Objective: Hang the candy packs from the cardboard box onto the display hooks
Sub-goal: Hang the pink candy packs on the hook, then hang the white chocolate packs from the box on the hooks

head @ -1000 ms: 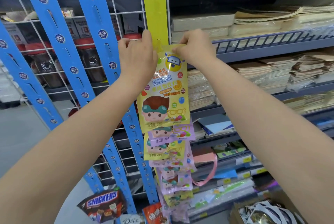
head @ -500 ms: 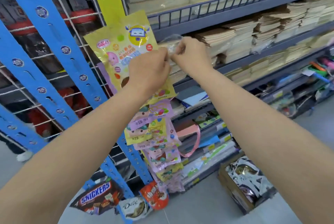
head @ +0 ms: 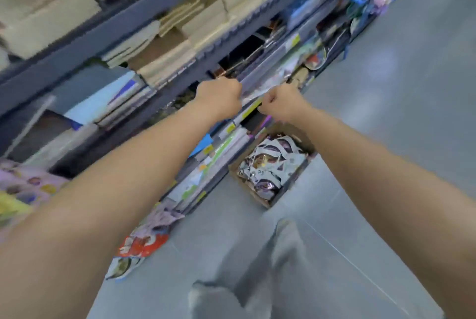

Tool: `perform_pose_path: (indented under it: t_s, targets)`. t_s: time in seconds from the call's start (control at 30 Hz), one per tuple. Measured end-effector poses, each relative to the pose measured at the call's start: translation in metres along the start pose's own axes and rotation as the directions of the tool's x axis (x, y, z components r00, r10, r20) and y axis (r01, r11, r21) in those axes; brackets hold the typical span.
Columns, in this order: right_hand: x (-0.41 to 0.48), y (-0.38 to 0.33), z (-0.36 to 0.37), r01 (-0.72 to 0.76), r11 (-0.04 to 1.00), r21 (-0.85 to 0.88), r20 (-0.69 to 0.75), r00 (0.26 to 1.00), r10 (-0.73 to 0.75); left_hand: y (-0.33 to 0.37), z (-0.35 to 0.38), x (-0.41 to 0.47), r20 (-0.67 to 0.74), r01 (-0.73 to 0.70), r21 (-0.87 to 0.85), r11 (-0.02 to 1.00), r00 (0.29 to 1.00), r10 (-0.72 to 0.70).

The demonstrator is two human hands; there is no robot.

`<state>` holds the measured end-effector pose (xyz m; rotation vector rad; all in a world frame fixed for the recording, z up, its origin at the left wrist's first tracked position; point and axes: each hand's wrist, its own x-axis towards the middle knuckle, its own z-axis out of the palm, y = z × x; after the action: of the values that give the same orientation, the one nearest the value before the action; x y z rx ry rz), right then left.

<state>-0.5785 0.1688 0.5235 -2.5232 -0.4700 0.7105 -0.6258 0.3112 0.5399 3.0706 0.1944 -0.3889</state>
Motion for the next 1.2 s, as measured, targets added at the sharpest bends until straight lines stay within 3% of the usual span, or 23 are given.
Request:
perform_pose_path:
  t_s: [0.1,0.27,0.6,0.87,0.97,1.03,1.07,1.13,1.17,1.2]
  targets:
    - [0.033,0.075,0.0,-0.102,0.995,-0.011,0.109,0.989,0.103,0.033,0.048,0.055,0.12,0.009,-0.072,0.997,0.993,0.0]
    - [0.097,0.176,0.02,-0.232,0.969,-0.087,0.154,0.958,0.243,0.07,0.143,0.136,0.288,0.031,-0.11,0.993,0.958,0.002]
    - [0.226,0.303,0.166,-0.228,0.948,-0.222,0.349,0.889,0.296,0.053,0.352,0.244,0.557,0.062,-0.154,0.986,0.83,0.035]
    - [0.296,0.382,0.302,-0.304,0.929,-0.21,0.448,0.815,0.368,0.037,0.52,0.264,0.671,0.245,-0.22,0.944,0.741,-0.036]
    - [0.321,0.396,0.34,-0.305,0.935,-0.178,0.427,0.833,0.353,0.035,0.571,0.264,0.712,0.364,-0.259,0.894,0.698,-0.078]
    - [0.337,0.4,0.361,-0.258,0.951,-0.171,0.414,0.857,0.307,0.038,0.599,0.261,0.773,0.487,-0.315,0.814,0.63,-0.077]
    - [0.344,0.398,0.369,-0.25,0.958,-0.143,0.404,0.869,0.287,0.04,0.61,0.258,0.817,0.597,-0.368,0.713,0.573,-0.058]
    - [0.361,0.399,0.387,-0.236,0.97,-0.052,0.365,0.9,0.238,0.046,0.628,0.254,0.885,0.812,-0.416,0.41,0.466,-0.025]
    - [0.369,0.4,0.395,-0.237,0.972,-0.001,0.354,0.908,0.222,0.048,0.636,0.253,0.9,0.863,-0.418,0.285,0.435,0.002]
    - [0.373,0.398,0.399,-0.25,0.967,0.05,0.367,0.905,0.215,0.049,0.644,0.251,0.903,0.877,-0.424,0.227,0.429,0.028]
